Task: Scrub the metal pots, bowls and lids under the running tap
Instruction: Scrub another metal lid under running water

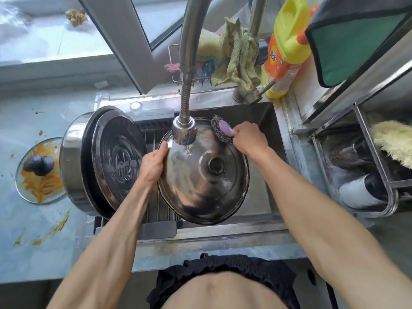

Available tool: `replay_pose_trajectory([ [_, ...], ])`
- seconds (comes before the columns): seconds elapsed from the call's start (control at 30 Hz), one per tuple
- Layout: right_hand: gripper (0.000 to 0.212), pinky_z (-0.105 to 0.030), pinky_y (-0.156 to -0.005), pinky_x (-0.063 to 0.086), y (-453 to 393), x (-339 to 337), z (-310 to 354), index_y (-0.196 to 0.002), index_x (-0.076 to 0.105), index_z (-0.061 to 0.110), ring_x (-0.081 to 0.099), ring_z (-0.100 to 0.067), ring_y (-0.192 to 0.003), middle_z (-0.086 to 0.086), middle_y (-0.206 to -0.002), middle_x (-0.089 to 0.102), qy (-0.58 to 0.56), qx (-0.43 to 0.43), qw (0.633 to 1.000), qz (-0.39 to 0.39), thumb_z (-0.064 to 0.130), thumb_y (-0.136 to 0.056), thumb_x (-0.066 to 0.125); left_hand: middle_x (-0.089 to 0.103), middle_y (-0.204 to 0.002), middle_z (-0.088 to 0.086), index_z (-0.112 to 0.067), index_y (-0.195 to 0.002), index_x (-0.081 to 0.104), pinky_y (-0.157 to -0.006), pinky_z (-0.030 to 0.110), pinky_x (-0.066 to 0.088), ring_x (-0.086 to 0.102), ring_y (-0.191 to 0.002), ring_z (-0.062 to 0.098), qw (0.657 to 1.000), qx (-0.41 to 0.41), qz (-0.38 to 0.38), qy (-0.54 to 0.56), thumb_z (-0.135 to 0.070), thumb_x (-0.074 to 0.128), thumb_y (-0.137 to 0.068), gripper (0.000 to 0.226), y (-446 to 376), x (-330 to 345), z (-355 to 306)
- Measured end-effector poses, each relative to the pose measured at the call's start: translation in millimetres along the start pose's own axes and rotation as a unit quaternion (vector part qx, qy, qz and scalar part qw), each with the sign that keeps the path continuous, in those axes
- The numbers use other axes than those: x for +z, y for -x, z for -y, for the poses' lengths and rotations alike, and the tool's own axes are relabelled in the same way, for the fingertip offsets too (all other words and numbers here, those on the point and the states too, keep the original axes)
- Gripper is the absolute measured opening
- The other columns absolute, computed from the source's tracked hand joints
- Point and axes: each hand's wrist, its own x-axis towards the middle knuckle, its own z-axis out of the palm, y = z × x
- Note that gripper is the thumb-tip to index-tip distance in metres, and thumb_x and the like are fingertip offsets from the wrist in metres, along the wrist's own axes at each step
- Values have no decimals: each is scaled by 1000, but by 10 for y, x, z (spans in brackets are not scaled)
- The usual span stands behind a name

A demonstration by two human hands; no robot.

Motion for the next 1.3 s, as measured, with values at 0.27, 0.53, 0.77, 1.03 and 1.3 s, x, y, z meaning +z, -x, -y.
replay_pose_trajectory([
  [0.27, 39, -33, -67, 41, 297, 179, -581, -65, 60, 13, 61, -34, -76, -8, -76, 62, -39, 100, 994, -4, 35, -96, 52, 79, -93, 6, -13, -89, 78, -89, 42, 60, 75, -89, 23, 981, -80, -39, 174, -56, 71, -87, 44, 62, 84, 120],
  [0.53, 27, -34, -66, 39, 1038, 490, -629, -79, 64, 17, 56, -37, -79, -12, -83, 59, -34, 76, 996, 17, 26, -99, 48, 78, -100, 10, -14, -87, 73, -86, 44, 61, 75, -98, 28, 959, -92, -135, 233, -45, 68, -96, 32, 137, 252, 153],
  [0.77, 23, -43, -66, 47, 1521, 751, -315, -100, 65, 9, 64, -41, -82, -14, -92, 64, 30, -165, 985, -41, 21, -100, 44, 64, -71, 3, -16, -65, 58, -67, 36, 52, 60, -66, 21, 957, -53, -228, 169, -49, 61, -97, 45, 353, 485, 168],
  [1.03, 20, -41, -57, 45, 1331, 445, 283, -98, 67, 7, 65, -42, -74, -13, -86, 64, 61, -268, 955, -114, 17, -97, 50, 48, -59, 2, -7, -70, 52, -40, 20, 31, 42, -50, 11, 987, 63, -141, 32, -62, 34, -103, 67, 668, 558, -50],
  [1.3, 17, -33, -68, 39, 598, -2, 530, -96, 69, 14, 66, -37, -91, -11, -99, 69, 79, -179, 977, -88, 16, -92, 53, 50, -58, 3, -2, -59, 56, -46, 22, 32, 40, -47, 2, 985, 161, -41, -53, -34, 58, -102, 54, 608, 333, 57],
])
